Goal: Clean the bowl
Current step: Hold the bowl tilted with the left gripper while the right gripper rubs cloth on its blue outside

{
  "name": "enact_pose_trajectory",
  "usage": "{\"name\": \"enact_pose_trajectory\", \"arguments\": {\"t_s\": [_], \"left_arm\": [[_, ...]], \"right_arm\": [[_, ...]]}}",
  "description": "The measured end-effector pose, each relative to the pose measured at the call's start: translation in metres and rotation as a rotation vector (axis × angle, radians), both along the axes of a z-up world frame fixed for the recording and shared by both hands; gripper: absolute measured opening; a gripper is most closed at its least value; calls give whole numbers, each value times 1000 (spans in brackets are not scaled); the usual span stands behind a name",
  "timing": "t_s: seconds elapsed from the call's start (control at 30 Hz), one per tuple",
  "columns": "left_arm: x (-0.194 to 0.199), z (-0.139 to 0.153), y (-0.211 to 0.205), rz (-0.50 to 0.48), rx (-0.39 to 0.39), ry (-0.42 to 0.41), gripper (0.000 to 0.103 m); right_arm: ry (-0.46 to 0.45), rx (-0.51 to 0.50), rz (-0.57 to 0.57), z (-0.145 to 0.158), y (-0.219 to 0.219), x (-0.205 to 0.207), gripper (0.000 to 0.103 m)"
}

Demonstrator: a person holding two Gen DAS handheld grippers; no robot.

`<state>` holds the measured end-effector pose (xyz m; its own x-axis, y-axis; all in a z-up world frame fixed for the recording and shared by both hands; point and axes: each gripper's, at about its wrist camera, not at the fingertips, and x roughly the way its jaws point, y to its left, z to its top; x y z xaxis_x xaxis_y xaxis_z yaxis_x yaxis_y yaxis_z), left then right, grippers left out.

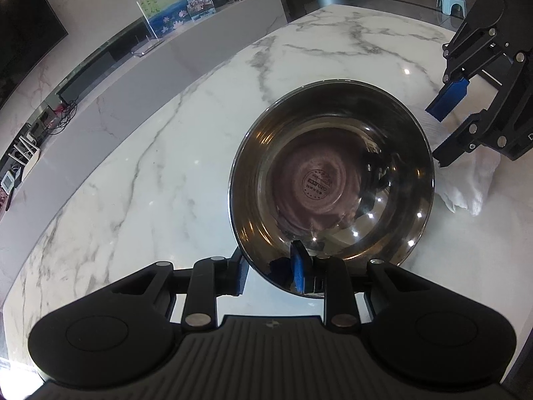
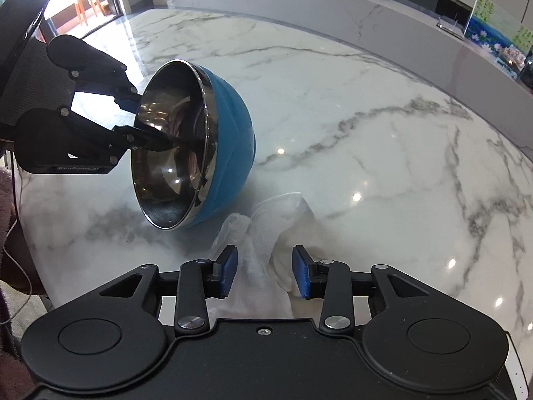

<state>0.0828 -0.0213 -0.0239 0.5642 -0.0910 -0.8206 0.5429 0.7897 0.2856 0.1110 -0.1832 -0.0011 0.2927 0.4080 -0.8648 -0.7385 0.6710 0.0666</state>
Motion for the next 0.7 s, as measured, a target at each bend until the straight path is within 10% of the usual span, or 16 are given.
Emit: {"name": "enact_pose_trajectory", "arguments": {"t_s": [0.7], "left_arm": [[2, -3, -11, -46, 36, -13, 27]], "right_arm": [[-17, 20, 23, 19, 0, -1, 12]]}}
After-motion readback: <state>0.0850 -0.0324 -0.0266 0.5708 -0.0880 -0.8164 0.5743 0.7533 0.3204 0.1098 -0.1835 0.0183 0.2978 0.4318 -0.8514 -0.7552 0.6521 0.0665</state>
